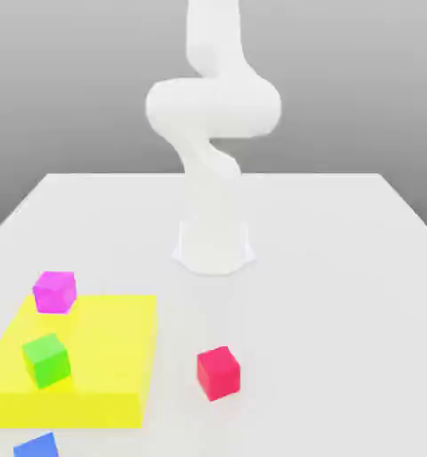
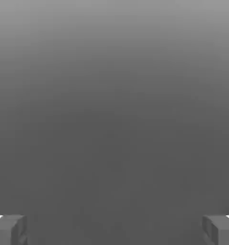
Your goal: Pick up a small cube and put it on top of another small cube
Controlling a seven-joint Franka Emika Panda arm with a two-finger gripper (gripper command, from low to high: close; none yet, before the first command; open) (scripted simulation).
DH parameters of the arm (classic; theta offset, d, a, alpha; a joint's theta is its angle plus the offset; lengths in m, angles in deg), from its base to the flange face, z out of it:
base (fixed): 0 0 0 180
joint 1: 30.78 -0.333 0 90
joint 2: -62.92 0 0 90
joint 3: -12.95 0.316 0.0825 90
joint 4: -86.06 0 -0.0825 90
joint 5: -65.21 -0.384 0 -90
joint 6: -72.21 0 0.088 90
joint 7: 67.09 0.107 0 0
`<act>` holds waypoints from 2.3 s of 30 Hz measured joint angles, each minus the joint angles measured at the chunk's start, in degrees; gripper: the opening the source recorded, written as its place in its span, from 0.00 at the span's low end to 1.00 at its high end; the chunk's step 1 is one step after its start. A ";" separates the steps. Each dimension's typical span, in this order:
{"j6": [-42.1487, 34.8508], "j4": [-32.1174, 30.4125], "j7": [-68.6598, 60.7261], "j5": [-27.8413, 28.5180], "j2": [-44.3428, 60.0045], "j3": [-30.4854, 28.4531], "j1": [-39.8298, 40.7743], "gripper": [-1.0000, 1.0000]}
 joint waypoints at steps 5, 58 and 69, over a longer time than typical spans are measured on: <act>1.59 1.27 -9.82 -4.16 10.60 -6.65 -3.93 0.50; 9.93 2.68 -57.73 -13.25 56.54 -25.91 2.82 0.00; 6.65 -12.27 -46.28 3.00 35.53 -30.70 8.85 0.00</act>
